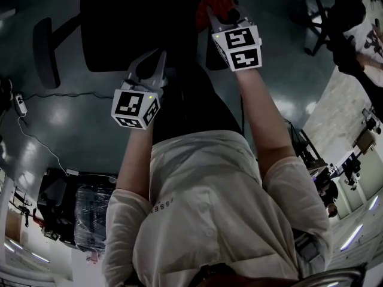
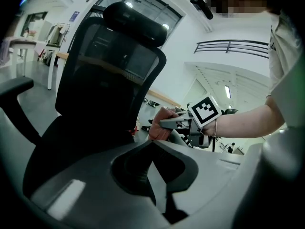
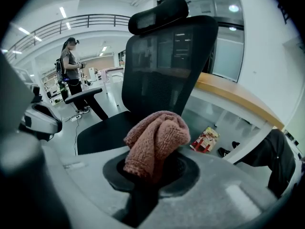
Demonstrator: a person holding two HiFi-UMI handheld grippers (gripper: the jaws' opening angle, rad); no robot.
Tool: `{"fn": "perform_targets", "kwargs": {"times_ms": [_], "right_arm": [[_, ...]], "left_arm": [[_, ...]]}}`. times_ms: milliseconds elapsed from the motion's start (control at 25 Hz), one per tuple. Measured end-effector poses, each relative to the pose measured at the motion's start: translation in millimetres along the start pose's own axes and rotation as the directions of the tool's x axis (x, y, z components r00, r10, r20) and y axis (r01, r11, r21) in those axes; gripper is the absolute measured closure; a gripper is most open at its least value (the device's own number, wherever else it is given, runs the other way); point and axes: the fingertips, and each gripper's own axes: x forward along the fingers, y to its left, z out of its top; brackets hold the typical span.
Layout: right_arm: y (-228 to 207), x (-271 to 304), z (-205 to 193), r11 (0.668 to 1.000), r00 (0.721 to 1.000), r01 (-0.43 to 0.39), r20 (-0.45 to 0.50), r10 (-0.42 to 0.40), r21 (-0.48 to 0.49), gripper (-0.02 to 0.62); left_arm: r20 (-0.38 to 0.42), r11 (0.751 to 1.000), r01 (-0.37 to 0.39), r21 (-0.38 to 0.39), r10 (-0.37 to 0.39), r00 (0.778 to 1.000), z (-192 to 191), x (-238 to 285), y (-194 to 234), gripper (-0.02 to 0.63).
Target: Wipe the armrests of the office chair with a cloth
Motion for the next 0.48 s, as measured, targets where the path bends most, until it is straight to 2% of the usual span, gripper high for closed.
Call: {"fn": "perform_targets", "kwargs": {"times_ms": [480], "right_arm": [[58, -49, -46, 0.997, 0.999, 0.054, -0.009, -0.053, 0.061, 0.543]], "left_arm": [[-0.005, 0.996, 0.063, 0.068, -0.063, 0.998, -19, -50, -8, 0.589]]}}
